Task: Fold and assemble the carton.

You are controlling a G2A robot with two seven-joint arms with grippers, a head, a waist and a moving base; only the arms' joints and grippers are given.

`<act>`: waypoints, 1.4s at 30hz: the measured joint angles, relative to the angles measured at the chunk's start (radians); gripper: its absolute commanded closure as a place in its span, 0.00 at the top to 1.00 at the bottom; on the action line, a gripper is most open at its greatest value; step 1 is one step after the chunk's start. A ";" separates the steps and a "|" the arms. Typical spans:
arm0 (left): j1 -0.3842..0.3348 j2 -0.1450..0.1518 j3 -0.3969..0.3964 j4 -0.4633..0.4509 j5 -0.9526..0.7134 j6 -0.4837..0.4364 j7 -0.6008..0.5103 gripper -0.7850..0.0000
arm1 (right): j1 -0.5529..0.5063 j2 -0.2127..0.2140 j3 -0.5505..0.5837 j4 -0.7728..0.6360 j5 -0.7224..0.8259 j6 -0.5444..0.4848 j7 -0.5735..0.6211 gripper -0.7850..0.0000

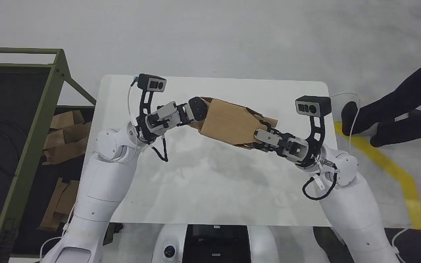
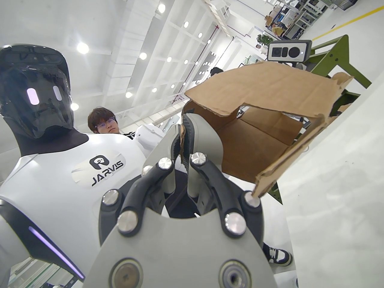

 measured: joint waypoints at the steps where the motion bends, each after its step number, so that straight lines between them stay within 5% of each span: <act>1: 0.000 0.001 -0.001 0.000 -0.003 0.001 -0.007 1.00 | -0.001 0.000 0.001 0.000 0.000 0.000 0.000 0.00; 12: -0.002 0.010 -0.010 0.010 -0.047 0.014 -0.152 1.00 | -0.006 0.000 0.010 0.000 0.003 -0.004 0.000 0.00; 42: -0.015 0.017 0.045 0.014 -0.112 0.063 -0.310 1.00 | 0.012 -0.003 -0.022 0.026 0.080 0.045 0.118 0.00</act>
